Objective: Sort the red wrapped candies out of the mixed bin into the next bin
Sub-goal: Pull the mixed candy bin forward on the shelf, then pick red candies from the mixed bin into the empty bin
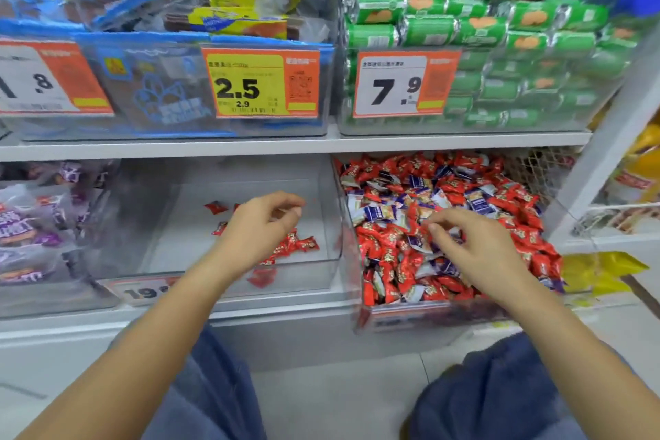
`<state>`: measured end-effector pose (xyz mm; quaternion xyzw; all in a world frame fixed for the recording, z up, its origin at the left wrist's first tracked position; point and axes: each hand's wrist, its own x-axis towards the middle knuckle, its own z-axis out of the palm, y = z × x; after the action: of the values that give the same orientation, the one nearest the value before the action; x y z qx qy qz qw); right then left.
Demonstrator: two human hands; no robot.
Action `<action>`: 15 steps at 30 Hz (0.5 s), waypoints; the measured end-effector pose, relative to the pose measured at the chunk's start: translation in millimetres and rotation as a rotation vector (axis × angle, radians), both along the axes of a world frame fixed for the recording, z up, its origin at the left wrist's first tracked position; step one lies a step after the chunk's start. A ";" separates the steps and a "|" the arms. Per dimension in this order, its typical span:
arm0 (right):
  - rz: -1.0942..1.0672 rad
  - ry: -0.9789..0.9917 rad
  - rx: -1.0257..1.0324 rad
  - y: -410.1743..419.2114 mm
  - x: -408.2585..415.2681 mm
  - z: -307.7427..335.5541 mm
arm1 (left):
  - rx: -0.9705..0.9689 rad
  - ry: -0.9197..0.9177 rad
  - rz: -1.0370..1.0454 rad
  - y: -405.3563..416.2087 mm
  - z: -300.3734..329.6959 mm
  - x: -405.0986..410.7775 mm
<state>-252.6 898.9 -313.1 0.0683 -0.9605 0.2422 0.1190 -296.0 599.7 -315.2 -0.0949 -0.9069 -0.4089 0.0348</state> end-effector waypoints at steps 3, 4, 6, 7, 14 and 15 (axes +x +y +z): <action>-0.093 -0.016 0.065 24.8 0.7 -7.7 | 0.009 -0.027 -0.018 58.3 -7.6 7.8; -0.112 -0.020 0.076 29.8 -1.2 -8.0 | 0.009 -0.048 -0.021 75.4 -10.5 9.4; -0.127 -0.036 0.091 34.9 -7.6 -6.2 | 0.015 -0.071 0.014 101.3 -16.2 11.7; -0.127 -0.039 0.102 34.8 -13.0 -5.2 | 0.021 -0.080 0.056 109.6 -18.5 13.2; -0.047 -0.167 0.139 1.8 -103.7 5.8 | 0.052 -0.037 0.167 117.5 -30.3 14.7; -0.062 -0.205 0.113 -7.0 -117.5 7.8 | 0.050 -0.033 0.168 117.3 -30.4 14.5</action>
<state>-370.1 891.9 -305.4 0.0200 -0.9814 0.1895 0.0235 -281.5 717.0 -345.6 -0.0108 -0.9017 -0.4286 0.0565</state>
